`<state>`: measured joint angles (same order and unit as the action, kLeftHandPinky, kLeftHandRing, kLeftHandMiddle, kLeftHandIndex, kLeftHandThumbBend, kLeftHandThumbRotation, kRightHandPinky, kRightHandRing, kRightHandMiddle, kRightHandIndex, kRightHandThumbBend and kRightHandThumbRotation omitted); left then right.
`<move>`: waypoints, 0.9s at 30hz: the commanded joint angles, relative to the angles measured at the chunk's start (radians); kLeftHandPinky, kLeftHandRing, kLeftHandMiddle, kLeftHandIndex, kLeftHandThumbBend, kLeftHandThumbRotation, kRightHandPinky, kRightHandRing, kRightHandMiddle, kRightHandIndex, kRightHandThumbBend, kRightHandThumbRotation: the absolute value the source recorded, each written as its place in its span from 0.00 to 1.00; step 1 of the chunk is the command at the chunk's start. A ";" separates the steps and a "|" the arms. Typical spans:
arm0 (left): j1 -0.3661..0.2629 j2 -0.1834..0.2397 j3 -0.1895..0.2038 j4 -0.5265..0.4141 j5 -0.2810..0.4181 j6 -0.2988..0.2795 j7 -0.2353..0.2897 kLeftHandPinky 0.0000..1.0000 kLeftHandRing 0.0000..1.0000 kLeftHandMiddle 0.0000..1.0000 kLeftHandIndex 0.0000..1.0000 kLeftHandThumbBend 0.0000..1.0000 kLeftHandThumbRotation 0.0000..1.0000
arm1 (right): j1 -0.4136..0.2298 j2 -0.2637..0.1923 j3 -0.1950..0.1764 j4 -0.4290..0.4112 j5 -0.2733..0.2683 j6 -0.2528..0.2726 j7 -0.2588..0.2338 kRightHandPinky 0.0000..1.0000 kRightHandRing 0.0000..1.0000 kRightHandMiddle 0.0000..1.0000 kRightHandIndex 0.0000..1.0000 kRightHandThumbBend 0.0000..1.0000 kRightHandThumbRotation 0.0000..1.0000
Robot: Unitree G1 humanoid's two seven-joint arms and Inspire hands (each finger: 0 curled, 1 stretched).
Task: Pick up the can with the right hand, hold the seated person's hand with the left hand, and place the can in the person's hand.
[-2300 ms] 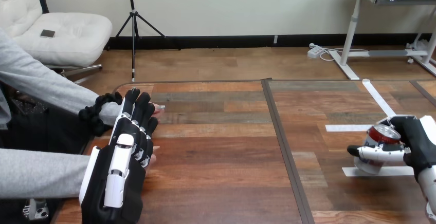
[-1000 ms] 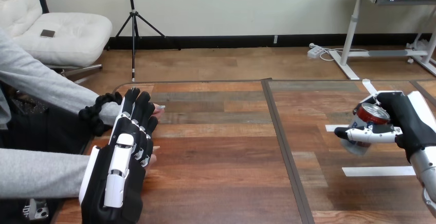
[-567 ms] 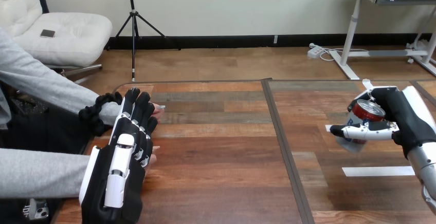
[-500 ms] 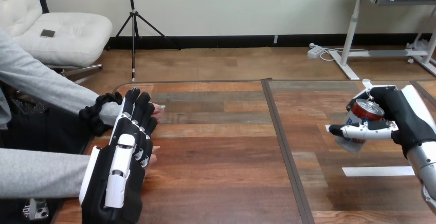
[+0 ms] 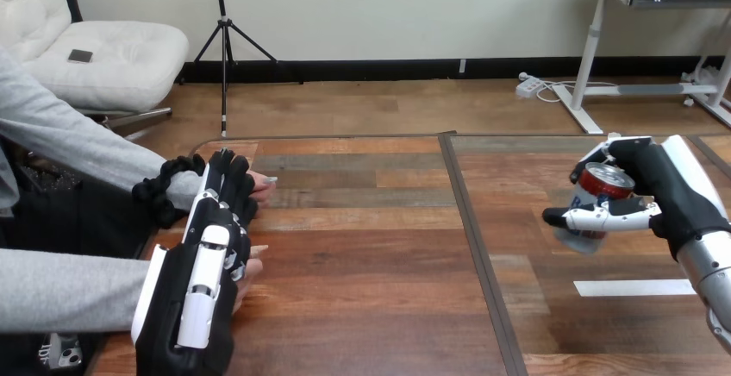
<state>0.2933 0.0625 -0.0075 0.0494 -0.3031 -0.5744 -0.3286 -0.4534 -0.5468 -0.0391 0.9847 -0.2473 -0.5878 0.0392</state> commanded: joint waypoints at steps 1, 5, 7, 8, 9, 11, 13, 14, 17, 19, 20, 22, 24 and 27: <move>-0.044 0.005 0.028 -0.011 0.054 -0.013 0.029 1.00 1.00 0.99 0.99 0.01 0.90 | -0.031 -0.024 -0.002 -0.073 0.016 -0.046 0.007 0.22 0.26 0.36 0.42 0.87 0.00; -0.042 0.030 0.038 -0.036 0.088 0.024 0.047 1.00 1.00 0.99 0.96 0.00 0.88 | -0.028 -0.021 -0.001 -0.081 0.016 -0.048 0.017 0.23 0.27 0.36 0.41 0.88 0.00; -0.045 0.046 0.045 -0.042 0.103 0.036 0.048 1.00 1.00 0.98 0.95 0.00 0.88 | -0.026 -0.020 0.000 -0.087 0.017 -0.046 0.024 0.25 0.29 0.37 0.41 0.88 0.00; -0.047 0.054 0.048 -0.043 0.110 0.040 0.047 1.00 1.00 0.98 0.94 0.00 0.87 | -0.025 -0.020 0.001 -0.090 0.016 -0.043 0.028 0.26 0.29 0.37 0.41 0.87 0.00; -0.049 0.058 0.050 -0.045 0.115 0.044 0.046 1.00 1.00 0.98 0.94 0.00 0.86 | -0.025 -0.020 0.001 -0.093 0.016 -0.041 0.030 0.26 0.30 0.37 0.41 0.87 0.00; -0.057 0.085 0.060 -0.042 0.149 0.038 0.044 1.00 1.00 0.97 0.92 0.03 0.83 | -0.024 -0.019 0.003 -0.098 0.014 -0.040 0.035 0.27 0.30 0.37 0.42 0.87 0.00; -0.064 0.111 0.068 -0.043 0.183 0.035 0.043 1.00 1.00 0.97 0.92 0.07 0.79 | -0.023 -0.018 0.004 -0.101 0.011 -0.041 0.034 0.27 0.30 0.37 0.42 0.87 0.00; -0.067 0.123 0.072 -0.044 0.198 0.035 0.042 0.99 1.00 0.97 0.91 0.13 0.76 | -0.022 -0.017 0.004 -0.102 0.009 -0.041 0.032 0.26 0.29 0.36 0.42 0.87 0.00; -0.073 0.159 0.088 -0.051 0.270 0.030 0.057 0.98 0.99 0.96 0.90 0.31 0.69 | -0.022 -0.015 0.005 -0.104 0.006 -0.041 0.027 0.23 0.26 0.34 0.42 0.88 0.00; -0.076 0.179 0.100 -0.057 0.303 0.027 0.064 0.94 0.96 0.94 0.89 0.42 0.67 | -0.022 -0.013 0.006 -0.104 0.005 -0.043 0.025 0.21 0.24 0.33 0.42 0.88 0.00; -0.077 0.185 0.104 -0.060 0.310 0.026 0.064 0.91 0.95 0.94 0.89 0.55 0.64 | -0.022 -0.012 0.006 -0.104 0.005 -0.045 0.025 0.20 0.23 0.33 0.42 0.88 0.00; -0.078 0.203 0.114 -0.071 0.336 0.029 0.071 0.88 0.94 0.93 0.89 0.63 0.62 | -0.022 -0.011 0.007 -0.104 0.005 -0.046 0.026 0.20 0.23 0.33 0.42 0.88 0.00; -0.077 0.218 0.121 -0.082 0.361 0.035 0.080 0.86 0.93 0.93 0.90 0.75 0.61 | -0.022 -0.011 0.008 -0.105 0.005 -0.044 0.027 0.20 0.24 0.34 0.42 0.88 0.00; -0.075 0.239 0.136 -0.108 0.396 0.043 0.093 0.82 0.92 0.93 0.90 0.87 0.60 | -0.022 -0.009 0.007 -0.109 0.012 -0.029 0.041 0.23 0.26 0.35 0.42 0.87 0.00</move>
<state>0.2802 0.2545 0.0914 0.0270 0.0531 -0.5284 -0.2631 -0.4311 -0.5468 -0.0325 0.9410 -0.2494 -0.6039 0.0779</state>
